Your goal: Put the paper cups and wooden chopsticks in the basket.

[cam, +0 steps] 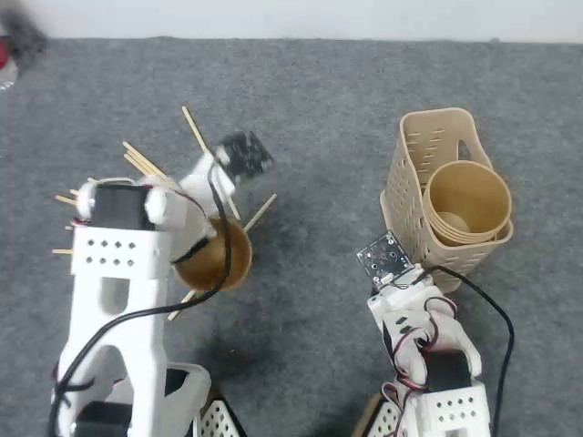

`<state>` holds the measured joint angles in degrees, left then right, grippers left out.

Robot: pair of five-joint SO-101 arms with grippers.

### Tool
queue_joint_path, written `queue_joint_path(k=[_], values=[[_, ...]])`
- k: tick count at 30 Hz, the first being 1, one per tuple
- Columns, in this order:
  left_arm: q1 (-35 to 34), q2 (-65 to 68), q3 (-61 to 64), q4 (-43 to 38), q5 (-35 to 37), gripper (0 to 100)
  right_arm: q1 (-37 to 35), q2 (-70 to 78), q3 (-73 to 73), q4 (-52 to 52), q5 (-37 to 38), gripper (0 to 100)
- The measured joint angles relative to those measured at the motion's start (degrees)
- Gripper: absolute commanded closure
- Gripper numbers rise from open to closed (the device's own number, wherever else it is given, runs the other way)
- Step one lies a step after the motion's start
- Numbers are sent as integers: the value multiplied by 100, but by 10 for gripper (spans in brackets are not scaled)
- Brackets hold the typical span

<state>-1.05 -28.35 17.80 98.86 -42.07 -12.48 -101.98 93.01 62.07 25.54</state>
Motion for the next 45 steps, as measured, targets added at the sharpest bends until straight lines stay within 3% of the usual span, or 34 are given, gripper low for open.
queue_joint_path(k=[3, 9, 16, 20, 27, 33, 40, 45], values=[[193, 0, -404, 9, 527, 988, 211, -9, -800, 299, -281, 978], [1266, 0, -1257, 35, 2048, 988, 1090, -26, -1785, -237, 0, 767], [2734, 0, -2365, -510, 3754, 988, 1530, -114, -3903, 193, 9, 808], [2840, 0, -2497, -730, 3754, 988, 1081, -123, -4554, 879, -352, 810], [2840, 0, -2497, -589, 3736, 988, -431, -123, -4545, 1108, -448, 811], [2910, -141, -2497, -738, 3736, 988, -545, -123, -4800, 1046, -571, 808], [2892, -316, -2251, -1530, 3736, 988, -563, 246, -6593, 1345, -1371, 807], [3218, -316, -1644, -1969, 3736, 988, -563, 738, -7578, 1574, -1547, 807]])
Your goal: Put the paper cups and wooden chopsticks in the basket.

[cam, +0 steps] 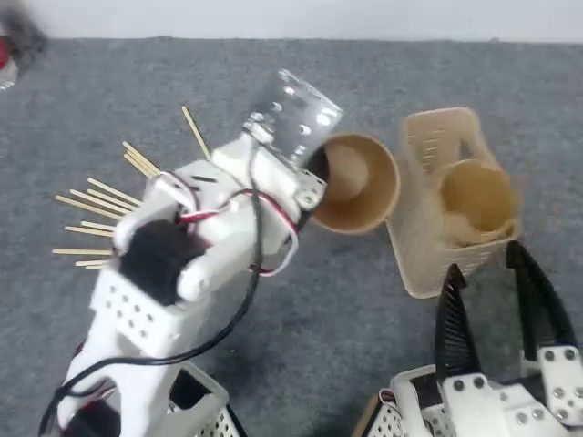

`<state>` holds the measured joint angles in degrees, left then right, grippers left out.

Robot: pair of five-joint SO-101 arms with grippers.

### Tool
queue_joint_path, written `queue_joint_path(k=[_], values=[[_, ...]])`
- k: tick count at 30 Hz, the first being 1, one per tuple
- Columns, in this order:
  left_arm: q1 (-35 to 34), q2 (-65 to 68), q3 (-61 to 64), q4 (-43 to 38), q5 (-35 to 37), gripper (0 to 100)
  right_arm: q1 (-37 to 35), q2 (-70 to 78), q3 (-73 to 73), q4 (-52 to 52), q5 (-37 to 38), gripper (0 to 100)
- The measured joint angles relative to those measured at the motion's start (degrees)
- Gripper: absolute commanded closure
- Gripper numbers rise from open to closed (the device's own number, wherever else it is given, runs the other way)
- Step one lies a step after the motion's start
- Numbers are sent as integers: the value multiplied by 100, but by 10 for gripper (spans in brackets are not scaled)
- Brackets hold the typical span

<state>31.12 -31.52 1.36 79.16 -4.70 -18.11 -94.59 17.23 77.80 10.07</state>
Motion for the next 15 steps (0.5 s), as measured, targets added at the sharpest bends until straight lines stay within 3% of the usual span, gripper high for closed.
queue_joint_path(k=[4, 10, 15], values=[[536, 0, 149, -316, 0, 988, -9, 105, -132, 79, -158, 807], [677, 0, 193, -721, 0, 988, -35, 105, -273, 246, -246, 807], [993, 0, 193, -835, 0, 988, -53, 114, 440, 0, -246, 807]])
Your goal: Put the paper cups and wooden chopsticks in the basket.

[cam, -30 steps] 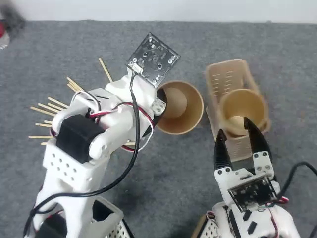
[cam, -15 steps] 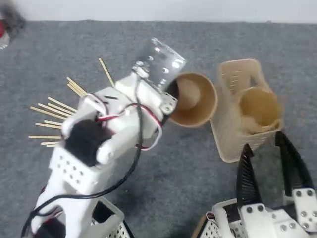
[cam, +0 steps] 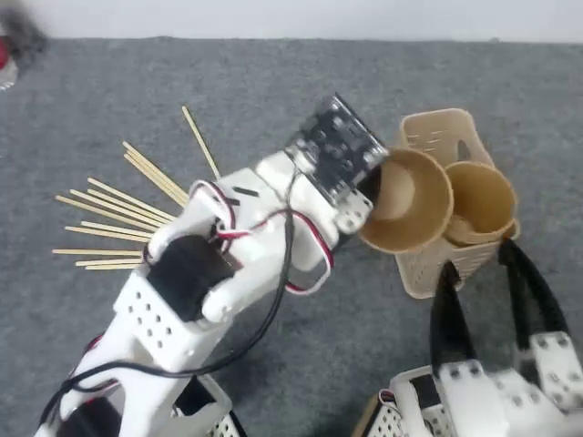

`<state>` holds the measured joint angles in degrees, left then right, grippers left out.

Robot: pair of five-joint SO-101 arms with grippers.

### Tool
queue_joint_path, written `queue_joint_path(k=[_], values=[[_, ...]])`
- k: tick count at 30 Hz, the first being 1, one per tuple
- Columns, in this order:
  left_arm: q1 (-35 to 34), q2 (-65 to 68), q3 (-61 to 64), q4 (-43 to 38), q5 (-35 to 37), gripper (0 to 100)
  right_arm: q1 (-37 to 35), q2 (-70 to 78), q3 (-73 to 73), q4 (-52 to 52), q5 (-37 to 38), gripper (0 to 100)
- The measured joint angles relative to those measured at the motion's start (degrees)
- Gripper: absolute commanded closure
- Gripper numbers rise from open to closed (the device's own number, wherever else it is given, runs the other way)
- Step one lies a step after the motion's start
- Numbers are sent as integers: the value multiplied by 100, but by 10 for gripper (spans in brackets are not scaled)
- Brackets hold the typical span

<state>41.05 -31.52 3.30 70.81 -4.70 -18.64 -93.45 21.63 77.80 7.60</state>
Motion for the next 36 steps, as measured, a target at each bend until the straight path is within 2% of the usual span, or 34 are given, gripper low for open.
queue_joint_path(k=[3, 7, 14, 15, 17, 18, 19, 21, 24, 30, 32, 36], values=[[264, -9, 0, 97, -9, 988, 9, 0, 554, -378, 264, 807], [273, -308, 0, 308, -369, 988, 0, 0, 1319, -879, 545, 807], [404, -958, 0, 809, -492, 988, 290, 273, 2409, -1767, 598, 820], [404, -1002, 9, 879, -492, 988, 316, 290, 2470, -1846, 607, 849], [404, -1099, 9, 976, -492, 988, 325, 290, 2585, -1899, 615, 986], [404, -1134, 9, 1020, -492, 988, 325, 290, 2611, -1908, 615, 998], [404, -1169, 9, 1046, -492, 988, 325, 290, 2611, -1908, 615, 965], [404, -1222, 9, 1073, -492, 987, 325, 290, 2611, -1908, 712, 998], [404, -1231, 9, 1108, -492, 982, 325, 290, 2611, -1908, 914, 993], [431, -1380, 0, 1363, -484, 768, 404, 325, 1873, -1503, 1029, 991], [220, -1477, 0, 1486, -404, 743, 440, 352, 1468, -1213, 1029, 991], [-492, -1512, -18, 1495, 255, 731, 448, 369, 1327, -941, 1020, 991]])
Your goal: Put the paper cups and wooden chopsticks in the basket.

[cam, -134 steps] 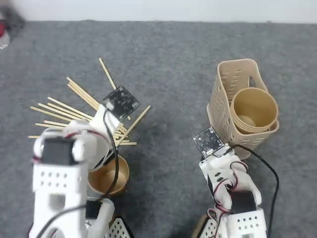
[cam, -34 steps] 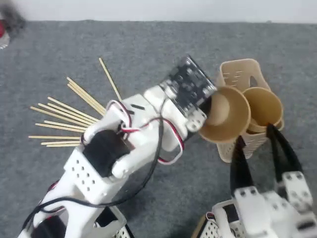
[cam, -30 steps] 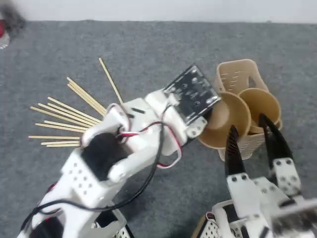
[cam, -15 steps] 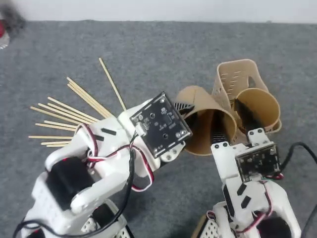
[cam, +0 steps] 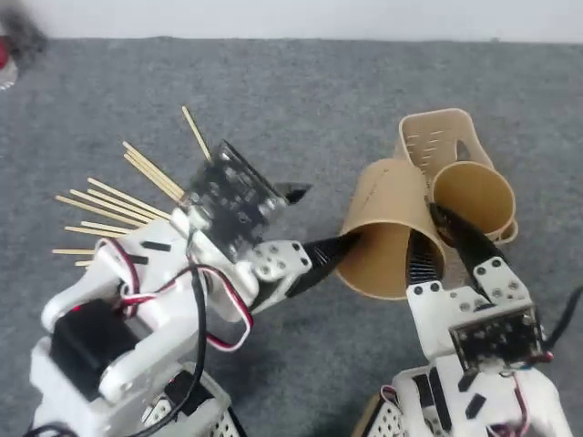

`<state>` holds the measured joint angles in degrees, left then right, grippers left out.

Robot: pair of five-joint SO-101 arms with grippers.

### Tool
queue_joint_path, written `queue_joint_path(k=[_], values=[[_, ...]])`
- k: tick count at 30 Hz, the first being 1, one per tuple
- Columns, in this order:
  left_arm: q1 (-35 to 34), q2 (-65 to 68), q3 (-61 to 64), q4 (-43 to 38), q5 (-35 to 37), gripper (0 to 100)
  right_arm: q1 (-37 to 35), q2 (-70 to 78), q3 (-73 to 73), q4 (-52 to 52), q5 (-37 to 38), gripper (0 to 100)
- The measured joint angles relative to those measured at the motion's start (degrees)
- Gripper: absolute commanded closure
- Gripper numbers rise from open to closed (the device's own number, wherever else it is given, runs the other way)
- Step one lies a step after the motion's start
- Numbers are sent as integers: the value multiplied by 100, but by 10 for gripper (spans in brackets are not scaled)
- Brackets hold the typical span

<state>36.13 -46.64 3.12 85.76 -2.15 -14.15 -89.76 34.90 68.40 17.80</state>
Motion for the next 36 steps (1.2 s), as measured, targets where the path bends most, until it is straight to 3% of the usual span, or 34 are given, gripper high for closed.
queue_joint_path(k=[8, 13, 18, 23, 30, 33, 36], values=[[-149, -26, -695, 246, 123, 729, 62, 255, 308, -246, 26, 991], [-105, -18, -2136, 1187, -79, 734, 607, 571, 334, -642, 26, 991], [-501, -316, -2725, 1336, -149, 747, 1108, 738, -114, -484, 26, 991], [-2119, -448, -1204, 1116, -352, 761, 1187, 730, -1231, 738, 281, 991], [-4756, -387, 2365, -255, -580, 761, 1811, 2092, -2374, 1802, 721, 991], [-5389, -387, 3736, -985, -580, 761, 2171, 2971, -2954, 2145, 738, 991], [-5582, -387, 4844, -1723, -589, 761, 2418, 3763, -3701, 2418, 738, 991]])
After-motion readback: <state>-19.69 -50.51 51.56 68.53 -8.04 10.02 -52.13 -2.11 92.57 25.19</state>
